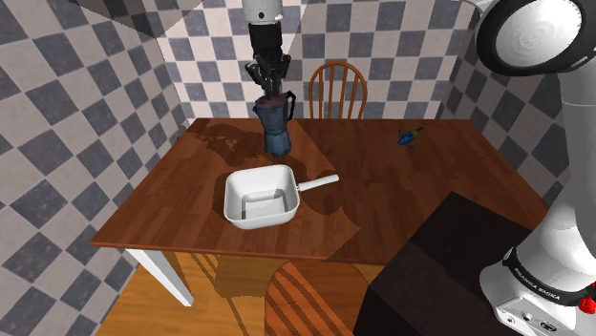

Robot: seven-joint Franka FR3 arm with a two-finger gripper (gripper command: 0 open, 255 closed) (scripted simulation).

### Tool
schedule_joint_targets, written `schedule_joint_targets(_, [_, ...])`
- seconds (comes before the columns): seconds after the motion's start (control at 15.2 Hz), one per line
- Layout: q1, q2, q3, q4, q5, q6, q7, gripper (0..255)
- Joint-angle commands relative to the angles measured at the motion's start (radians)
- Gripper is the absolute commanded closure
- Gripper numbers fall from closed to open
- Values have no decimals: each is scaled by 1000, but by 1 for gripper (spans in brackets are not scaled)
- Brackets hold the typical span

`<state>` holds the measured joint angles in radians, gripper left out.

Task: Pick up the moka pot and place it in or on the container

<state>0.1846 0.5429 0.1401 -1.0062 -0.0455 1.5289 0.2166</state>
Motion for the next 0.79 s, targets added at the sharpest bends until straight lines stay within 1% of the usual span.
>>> schedule_joint_targets(0.0, [3, 8, 0, -6, -1, 16, 5, 255])
schedule_joint_targets(0.33, [-3, -17, 1, -115, 2, 100, 4, 255])
schedule_joint_targets(0.73, [-8, -31, 0, -218, 3, 189, 3, 255])
